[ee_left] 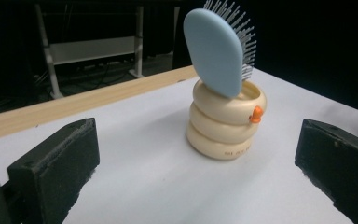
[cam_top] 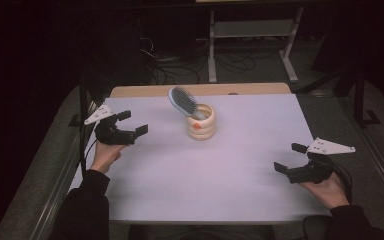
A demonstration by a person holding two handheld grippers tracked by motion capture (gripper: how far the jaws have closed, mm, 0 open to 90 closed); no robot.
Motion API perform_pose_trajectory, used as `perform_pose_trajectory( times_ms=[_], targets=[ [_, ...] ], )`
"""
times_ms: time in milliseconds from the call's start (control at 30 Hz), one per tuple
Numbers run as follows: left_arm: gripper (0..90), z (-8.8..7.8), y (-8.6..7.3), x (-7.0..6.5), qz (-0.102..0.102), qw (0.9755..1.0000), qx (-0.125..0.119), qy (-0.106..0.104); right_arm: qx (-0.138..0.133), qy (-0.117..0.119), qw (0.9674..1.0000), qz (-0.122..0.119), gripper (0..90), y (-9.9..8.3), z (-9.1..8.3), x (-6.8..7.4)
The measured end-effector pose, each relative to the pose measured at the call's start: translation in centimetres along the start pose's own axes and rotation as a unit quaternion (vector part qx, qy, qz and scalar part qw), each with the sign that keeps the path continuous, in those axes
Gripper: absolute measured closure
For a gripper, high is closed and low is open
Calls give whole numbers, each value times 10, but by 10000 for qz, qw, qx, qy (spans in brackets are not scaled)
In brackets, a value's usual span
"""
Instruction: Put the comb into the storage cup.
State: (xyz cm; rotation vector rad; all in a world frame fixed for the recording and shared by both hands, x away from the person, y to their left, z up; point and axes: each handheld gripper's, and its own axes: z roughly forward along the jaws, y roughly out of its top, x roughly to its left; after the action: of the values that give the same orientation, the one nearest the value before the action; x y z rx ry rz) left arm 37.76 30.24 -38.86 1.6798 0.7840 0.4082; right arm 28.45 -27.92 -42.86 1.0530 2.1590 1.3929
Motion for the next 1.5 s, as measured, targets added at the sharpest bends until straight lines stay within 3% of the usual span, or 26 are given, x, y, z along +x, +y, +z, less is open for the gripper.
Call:
perform_pose_trajectory(
  times_ms=[667,1133,1500],
  targets=[
    [0,-37,-30,7,-82,9995,-233,208,70,18,10000,1,0,-1,2,0],
    [0,-67,-51,7,47,9966,-467,679,77,16,10000,11,0,-2,2,0],
    [0,-81,-68,12,64,9952,-297,934,56,29,10000,17,0,-2,1,0]
  ],
)
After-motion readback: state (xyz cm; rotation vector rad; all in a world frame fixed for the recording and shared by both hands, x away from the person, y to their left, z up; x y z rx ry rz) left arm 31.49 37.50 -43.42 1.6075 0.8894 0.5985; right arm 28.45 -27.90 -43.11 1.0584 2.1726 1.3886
